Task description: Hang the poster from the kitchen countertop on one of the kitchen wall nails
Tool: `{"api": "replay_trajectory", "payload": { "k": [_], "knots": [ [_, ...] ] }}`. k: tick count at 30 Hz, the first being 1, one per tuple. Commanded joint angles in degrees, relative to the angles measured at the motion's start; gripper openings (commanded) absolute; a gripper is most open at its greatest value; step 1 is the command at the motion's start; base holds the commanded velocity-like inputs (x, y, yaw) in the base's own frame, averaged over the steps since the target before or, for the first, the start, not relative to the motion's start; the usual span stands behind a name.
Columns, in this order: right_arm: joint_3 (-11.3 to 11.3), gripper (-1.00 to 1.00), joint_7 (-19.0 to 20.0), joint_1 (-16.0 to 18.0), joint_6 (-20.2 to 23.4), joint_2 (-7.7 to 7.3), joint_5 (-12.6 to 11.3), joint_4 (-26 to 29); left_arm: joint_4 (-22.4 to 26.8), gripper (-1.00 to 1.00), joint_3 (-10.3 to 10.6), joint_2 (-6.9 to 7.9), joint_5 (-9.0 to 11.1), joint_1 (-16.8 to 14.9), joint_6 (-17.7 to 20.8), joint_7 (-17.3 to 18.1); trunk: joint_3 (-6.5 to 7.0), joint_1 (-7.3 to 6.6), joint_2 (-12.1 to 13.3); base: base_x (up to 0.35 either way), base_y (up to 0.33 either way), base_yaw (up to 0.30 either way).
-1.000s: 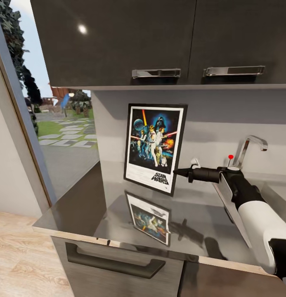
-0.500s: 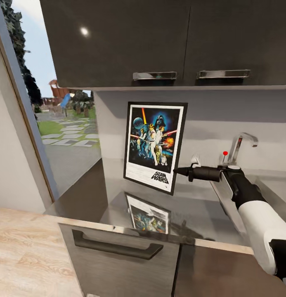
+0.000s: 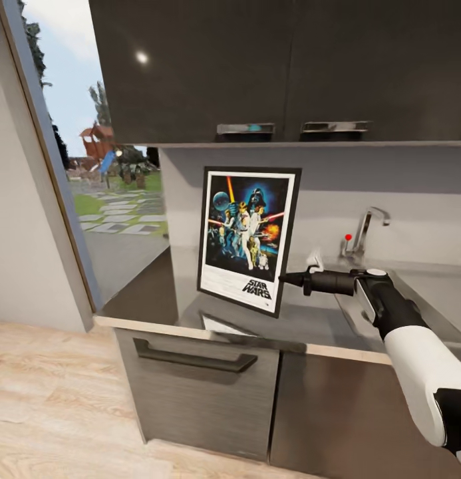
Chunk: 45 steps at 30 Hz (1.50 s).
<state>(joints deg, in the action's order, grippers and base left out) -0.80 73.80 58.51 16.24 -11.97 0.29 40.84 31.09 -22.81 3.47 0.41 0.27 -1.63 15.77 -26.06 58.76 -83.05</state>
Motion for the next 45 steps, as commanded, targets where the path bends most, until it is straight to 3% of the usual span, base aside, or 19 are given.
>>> {"api": "replay_trajectory", "payload": {
  "k": [1,14,23,33,34,38,40,41,45],
  "knots": [
    [-0.1,-1.0,1.0,0.0,0.7,0.01,0.0,0.0,0.0,1.0,-0.2,0.0,0.0,0.0,0.0,0.4,-0.05,-0.03,0.0,-0.337,0.0,0.0],
    [-0.1,-1.0,2.4,0.0,0.5,0.02,-0.1,0.3,0.0,1.0,-0.2,0.05,0.0,0.0,0.0,0.4,-0.05,-0.03,0.0,-0.337,0.0,0.0],
    [0.0,-1.0,5.6,-0.6,-1.4,0.27,-0.1,0.9,0.0,1.0,-0.2,0.05,0.0,0.0,0.0,0.4,-0.05,-0.03,0.0,-0.337,0.0,0.0],
    [0.0,-1.0,5.9,-7.9,-5.5,0.36,-0.1,2.5,0.0,1.0,-0.2,0.05,0.0,0.0,-0.1,0.5,-0.05,-0.03,0.0,-0.197,0.0,0.0],
    [0.0,-1.0,5.9,-10.8,-7.8,0.37,-0.1,2.7,0.1,1.0,-0.2,0.05,0.1,0.0,-0.1,0.6,-0.05,-0.03,0.0,-0.017,0.0,0.0],
    [-0.1,-1.0,6.0,-13.6,-8.7,0.37,-0.1,2.8,0.1,1.0,-0.2,0.05,0.1,0.0,-0.1,0.9,-0.05,-0.03,0.0,-0.008,0.0,0.0],
    [-0.1,-1.0,5.9,-16.5,-12.1,0.37,-0.3,2.8,0.3,1.0,-0.2,0.05,0.1,0.0,-0.1,0.9,-0.05,-0.03,0.0,-0.001,0.0,0.0],
    [-0.4,-1.0,7.9,-17.7,-13.4,0.1,-0.5,3.3,0.5,1.0,-0.1,0.05,0.0,0.0,-0.2,0.9,-0.12,-0.03,0.0,0.0,0.0,0.0],
    [-0.4,-1.0,9.0,-17.9,-13.7,0.15,-0.5,3.6,0.5,1.0,-0.1,0.05,0.0,0.0,-0.1,0.8,-0.08,-0.47,0.8,0.0,0.0,0.0]
  ]
}}
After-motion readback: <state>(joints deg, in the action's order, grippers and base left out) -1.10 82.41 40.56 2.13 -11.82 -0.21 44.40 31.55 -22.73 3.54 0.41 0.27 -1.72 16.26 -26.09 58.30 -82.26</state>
